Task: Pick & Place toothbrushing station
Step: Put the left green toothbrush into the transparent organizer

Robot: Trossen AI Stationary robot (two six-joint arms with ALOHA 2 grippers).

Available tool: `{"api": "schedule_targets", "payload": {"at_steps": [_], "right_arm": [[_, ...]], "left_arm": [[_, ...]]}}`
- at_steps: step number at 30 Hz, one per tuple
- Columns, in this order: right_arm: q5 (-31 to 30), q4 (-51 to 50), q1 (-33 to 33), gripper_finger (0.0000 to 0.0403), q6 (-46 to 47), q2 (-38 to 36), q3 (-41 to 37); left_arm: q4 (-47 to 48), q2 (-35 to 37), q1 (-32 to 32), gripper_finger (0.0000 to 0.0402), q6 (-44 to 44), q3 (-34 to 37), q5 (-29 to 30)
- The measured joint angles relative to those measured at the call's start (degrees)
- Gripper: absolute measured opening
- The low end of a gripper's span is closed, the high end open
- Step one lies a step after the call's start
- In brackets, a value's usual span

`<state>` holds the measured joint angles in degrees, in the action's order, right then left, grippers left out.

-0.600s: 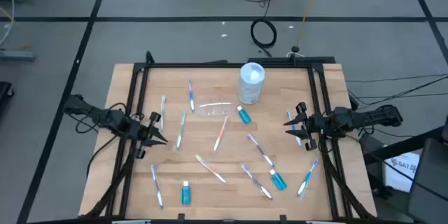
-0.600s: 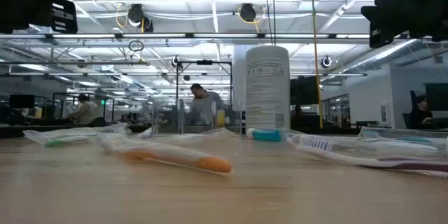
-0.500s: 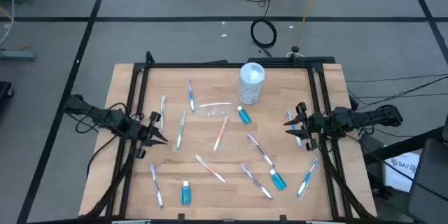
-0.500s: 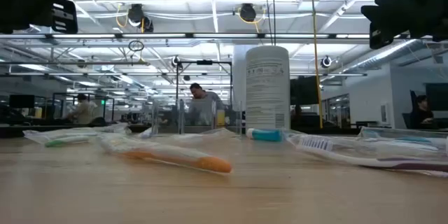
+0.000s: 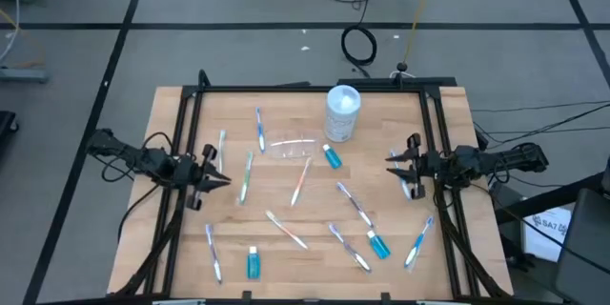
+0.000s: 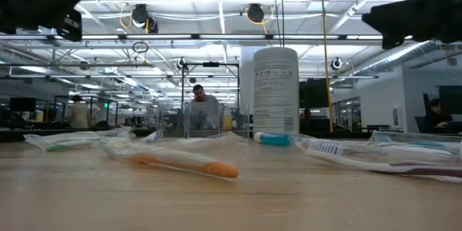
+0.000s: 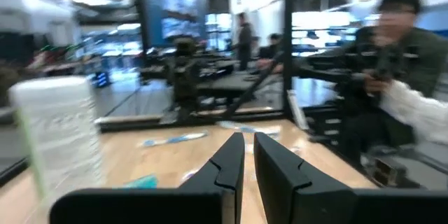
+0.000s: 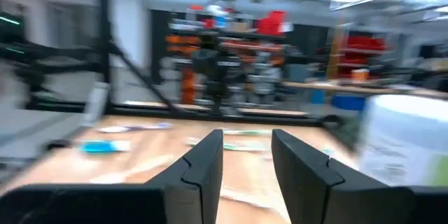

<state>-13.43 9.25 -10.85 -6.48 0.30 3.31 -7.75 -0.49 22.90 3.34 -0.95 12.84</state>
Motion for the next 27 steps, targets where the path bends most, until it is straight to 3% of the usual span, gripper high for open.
{"api": "schedule_targets", "payload": {"at_steps": [5, 9, 14, 20, 27], "right_arm": [[-6.81, -0.01, 0.0, 0.0114, -3.57, 0.0, 0.0], [-10.64, 0.01, 0.0, 0.0114, -3.3, 0.24, 0.0], [-10.58, 2.59, 0.02, 0.0114, -1.66, 1.57, 0.0], [-8.72, 14.01, 0.0, 0.0124, -0.48, 8.75, 0.0], [-9.26, 29.49, 0.02, 0.0151, -1.8, 23.98, 0.02]], "left_arm": [[2.65, -0.02, 0.02, 0.0042, -5.82, 0.0, 9.45], [3.55, -0.02, 0.02, 0.0042, -5.88, 0.0, 20.56], [4.35, -0.02, -0.58, 0.0047, -6.31, -0.02, 33.66], [4.29, -0.02, -4.12, 0.0099, -11.32, -0.02, 33.19], [0.15, -0.45, -9.88, 0.0159, -15.18, -0.03, 26.07]]}}
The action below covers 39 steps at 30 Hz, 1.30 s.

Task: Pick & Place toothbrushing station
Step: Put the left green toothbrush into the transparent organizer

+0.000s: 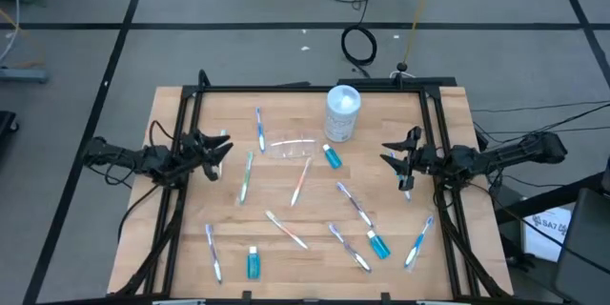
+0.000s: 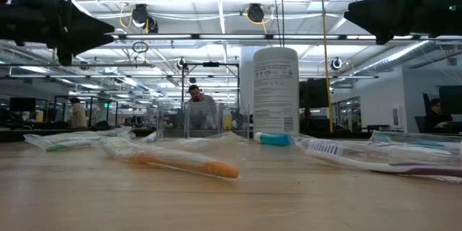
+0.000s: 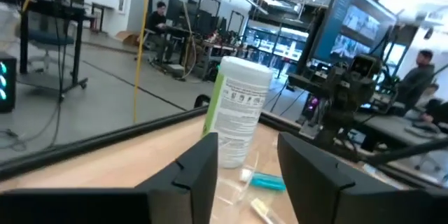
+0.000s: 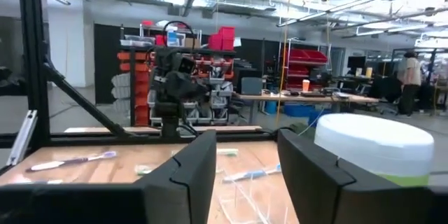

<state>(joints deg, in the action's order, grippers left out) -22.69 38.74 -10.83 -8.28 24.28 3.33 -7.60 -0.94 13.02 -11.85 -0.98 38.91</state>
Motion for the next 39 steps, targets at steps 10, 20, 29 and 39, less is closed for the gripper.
{"api": "schedule_targets", "payload": {"at_steps": [10, 20, 29, 39], "right_arm": [[-2.69, 16.6, 3.9, 0.0161, 2.21, 15.3, 0.0], [-2.61, 18.82, 6.34, 0.016, 4.63, 18.57, 0.0], [-2.61, 17.93, 6.34, 0.016, 4.73, 18.57, 0.0], [-2.63, 17.94, 6.34, 0.0156, 4.64, 18.57, 0.0]], "left_arm": [[0.79, -10.68, -8.06, 0.0163, -3.44, -6.52, -8.68], [9.98, -24.95, -13.78, 0.0163, -0.39, -16.09, -10.01], [36.83, -36.17, -20.51, 0.0163, -33.39, -17.93, -9.84], [43.33, -47.33, -28.56, 0.0163, -42.78, -17.89, -11.05]]}}
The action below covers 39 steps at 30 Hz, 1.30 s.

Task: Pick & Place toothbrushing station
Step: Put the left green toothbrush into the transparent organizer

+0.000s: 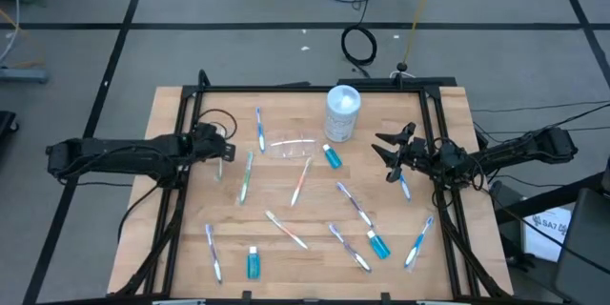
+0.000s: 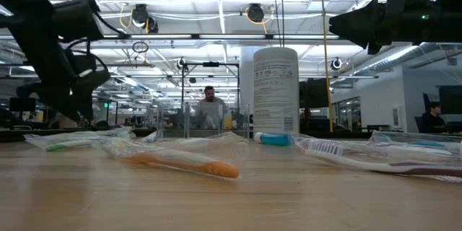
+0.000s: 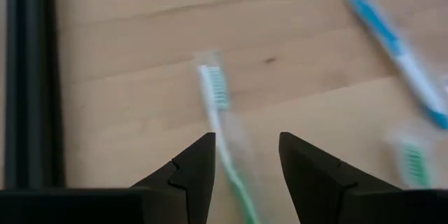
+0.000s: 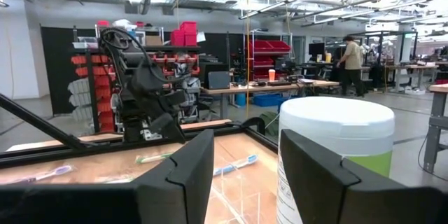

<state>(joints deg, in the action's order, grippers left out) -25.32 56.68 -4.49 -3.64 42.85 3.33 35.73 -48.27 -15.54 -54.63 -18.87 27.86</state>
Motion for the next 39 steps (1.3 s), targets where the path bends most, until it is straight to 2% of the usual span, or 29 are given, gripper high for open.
{"api": "schedule_targets", "payload": {"at_steps": [6, 15, 18, 23, 30, 35, 39], "right_arm": [[-0.02, 0.01, 0.0, 0.0155, 0.0, 0.0, 0.0], [-0.11, -0.53, 0.02, 0.0155, -0.02, 0.0, 0.0], [-0.13, -1.94, 0.02, 0.0155, -0.02, -0.02, 0.0], [-0.13, -3.12, 0.02, 0.0155, -0.02, 0.0, 0.0], [-0.13, -3.36, 0.0, 0.0155, 1.96, 0.0, 0.0], [-0.13, -3.47, 0.0, 0.0155, 3.69, 0.0, 0.02], [-0.13, -3.54, 0.02, 0.0155, 5.53, 0.0, 0.01]], "left_arm": [[-0.37, -6.29, -4.08, 0.0163, -0.05, 0.02, -0.96], [-9.41, -14.03, -6.72, 0.0161, 2.02, 0.02, -2.17], [-9.7, -16.25, -7.65, 0.0147, 1.37, 0.02, -3.7], [-10.49, -19.31, -8.75, 0.0095, 0.63, -0.11, -3.56], [-14.44, -19.91, -8.93, 0.0014, 2.69, -0.03, -3.56], [-16.36, -18.4, -8.89, 0.0018, 7.23, -0.13, -3.36], [-16.84, -13.82, -8.22, 0.0008, 10.72, -1.53, -3.16]]}}
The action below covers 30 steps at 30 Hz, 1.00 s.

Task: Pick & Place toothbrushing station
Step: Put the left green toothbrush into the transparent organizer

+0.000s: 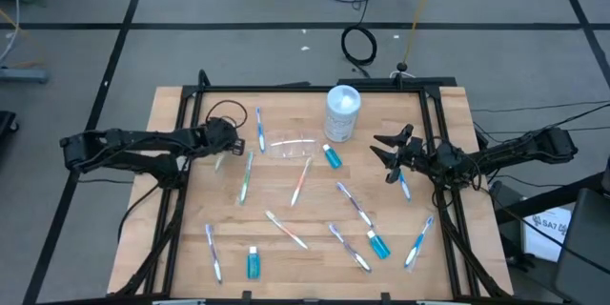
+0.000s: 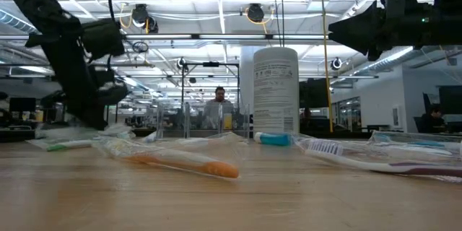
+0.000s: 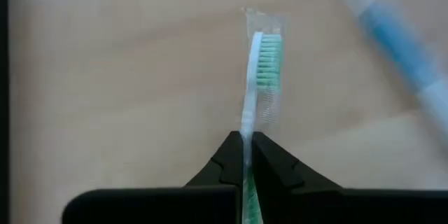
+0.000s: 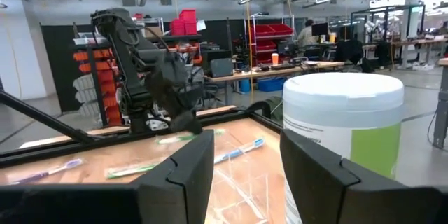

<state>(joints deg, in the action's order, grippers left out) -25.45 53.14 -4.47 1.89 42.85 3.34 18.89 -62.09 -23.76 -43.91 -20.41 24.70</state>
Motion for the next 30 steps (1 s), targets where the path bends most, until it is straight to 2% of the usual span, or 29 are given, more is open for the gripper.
{"api": "schedule_targets", "payload": {"at_steps": [3, 7, 11, 16, 20, 23, 30], "right_arm": [[0.0, -0.14, -0.02, 0.0155, 0.46, -0.02, 0.0], [0.0, -1.28, 0.0, 0.0155, 0.46, -0.02, 0.02], [0.0, -2.5, -0.01, 0.0155, 0.46, -0.02, 0.0], [-0.02, -2.46, 0.0, 0.0155, 0.39, 0.0, 0.02], [-0.02, -2.46, -0.02, 0.0155, 0.31, -0.01, 0.02], [-0.02, -2.45, 0.0, 0.0155, 0.28, -0.01, 0.02], [-0.02, -2.44, -0.02, 0.0155, 0.28, 0.0, 0.02]], "left_arm": [[-1.69, 4.5, 1.1, 0.0011, 3.74, -1.4, 0.27], [-10.83, 10.35, 3.19, 0.0014, 10.97, -2.71, 0.14], [-24.64, 13.56, 5.94, 0.0007, 21.34, -2.71, -0.72], [-45.15, 12.95, 8.66, 0.0016, 34.32, -2.71, -0.73], [-57.15, 9.27, 9.73, 0.0006, 40.57, -2.71, -0.71], [-64.58, 4.2, 10.21, 0.0012, 41.7, -2.71, -0.7], [-80.33, -13.57, 11.18, 0.0007, 39.68, -2.71, -0.68]]}}
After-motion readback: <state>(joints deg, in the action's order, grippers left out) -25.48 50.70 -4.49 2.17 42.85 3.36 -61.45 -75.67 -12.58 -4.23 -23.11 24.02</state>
